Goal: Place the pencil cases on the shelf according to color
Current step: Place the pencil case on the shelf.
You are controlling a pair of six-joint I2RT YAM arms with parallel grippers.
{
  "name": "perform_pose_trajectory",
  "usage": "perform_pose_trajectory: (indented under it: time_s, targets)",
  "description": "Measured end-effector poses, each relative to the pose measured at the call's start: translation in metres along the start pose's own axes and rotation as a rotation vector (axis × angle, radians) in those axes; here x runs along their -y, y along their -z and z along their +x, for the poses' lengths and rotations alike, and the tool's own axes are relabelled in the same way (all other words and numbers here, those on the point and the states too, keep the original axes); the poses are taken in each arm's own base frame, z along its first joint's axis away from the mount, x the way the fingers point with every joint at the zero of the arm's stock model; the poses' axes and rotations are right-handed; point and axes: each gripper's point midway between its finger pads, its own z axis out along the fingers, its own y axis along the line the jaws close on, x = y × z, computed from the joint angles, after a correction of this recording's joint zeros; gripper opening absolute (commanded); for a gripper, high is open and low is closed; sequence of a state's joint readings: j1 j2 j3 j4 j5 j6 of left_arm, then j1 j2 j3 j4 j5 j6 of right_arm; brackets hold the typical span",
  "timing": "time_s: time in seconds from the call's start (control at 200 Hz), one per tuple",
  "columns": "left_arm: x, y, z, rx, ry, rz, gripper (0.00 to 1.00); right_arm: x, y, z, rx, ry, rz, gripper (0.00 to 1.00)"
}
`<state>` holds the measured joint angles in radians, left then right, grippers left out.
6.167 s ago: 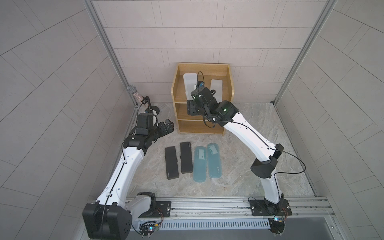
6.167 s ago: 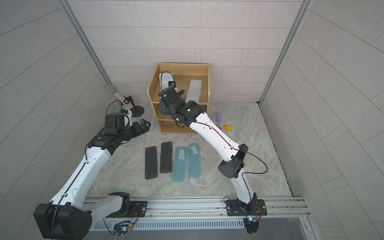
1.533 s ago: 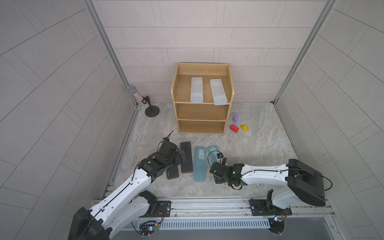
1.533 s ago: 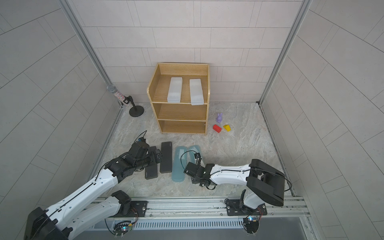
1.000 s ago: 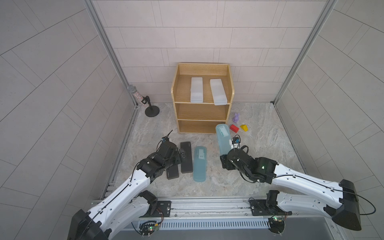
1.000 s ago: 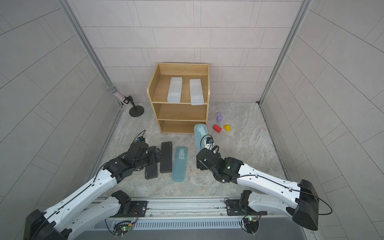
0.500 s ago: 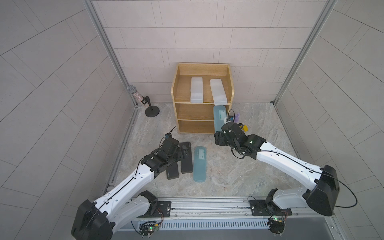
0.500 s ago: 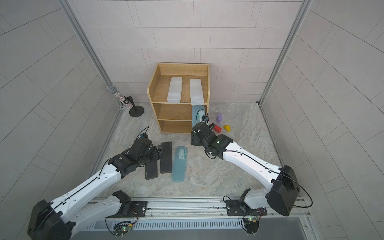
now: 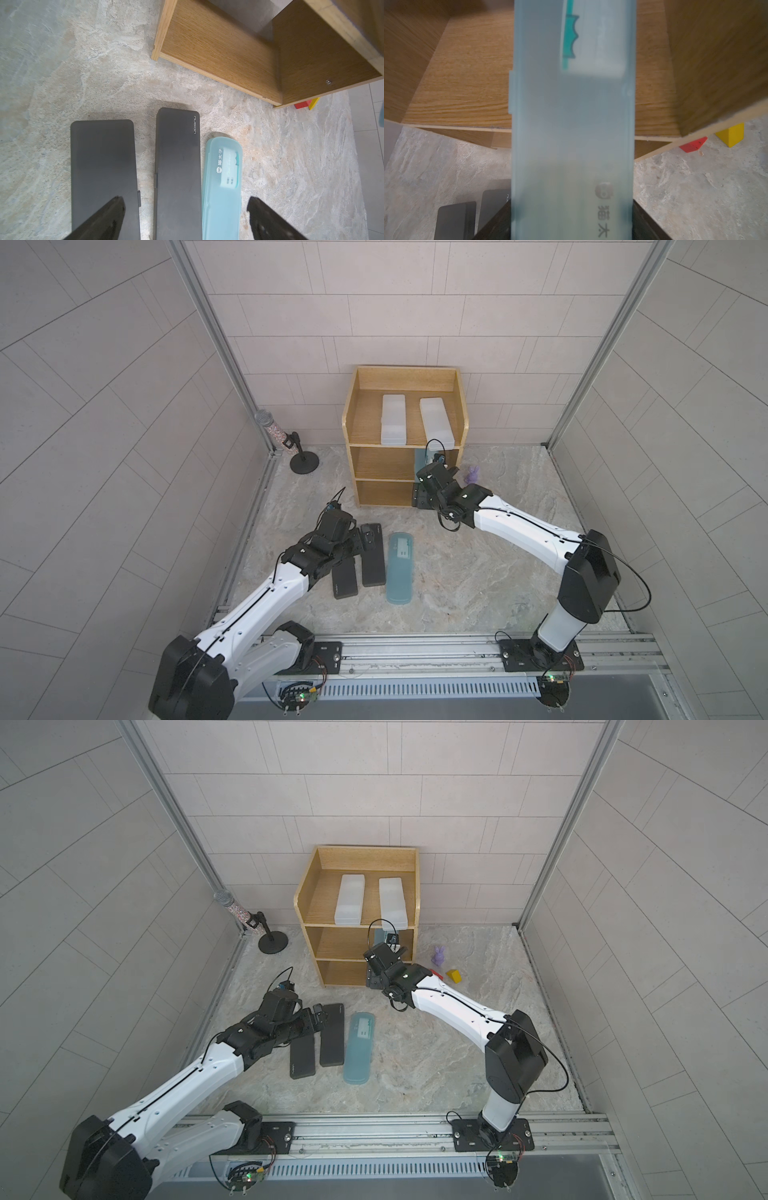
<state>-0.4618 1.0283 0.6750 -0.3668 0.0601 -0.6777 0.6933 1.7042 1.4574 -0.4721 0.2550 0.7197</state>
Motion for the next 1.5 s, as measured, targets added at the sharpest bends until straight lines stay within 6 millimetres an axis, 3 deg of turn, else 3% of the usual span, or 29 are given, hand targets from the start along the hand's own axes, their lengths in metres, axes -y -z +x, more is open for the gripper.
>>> perform_pose_trajectory:
  time_s: [0.29, 0.976, 1.116, 1.361, 1.496]
  targets:
    - [0.0, -0.006, 0.0, -0.028, 0.005, 0.021, 1.0, 0.002, -0.011, -0.015, 0.009, 0.018, 0.042, 0.75]
    - [0.001, -0.006, 0.0, -0.037, 0.011, 0.041, 1.0, 0.011, -0.017, -0.011, -0.022, 0.063, 0.073, 0.92]
    - [0.003, -0.004, -0.001, -0.034, 0.012, 0.051, 1.0, 0.011, -0.009, -0.013, -0.02, 0.062, 0.045, 0.92]
    - [0.006, 0.008, -0.006, 0.001, 0.018, 0.073, 1.0, 0.019, 0.025, -0.015, 0.012, 0.052, -0.001, 0.93]
    - [0.004, 0.009, -0.005, -0.003, 0.019, 0.065, 1.0, 0.018, 0.035, -0.004, 0.005, 0.066, -0.018, 0.93]
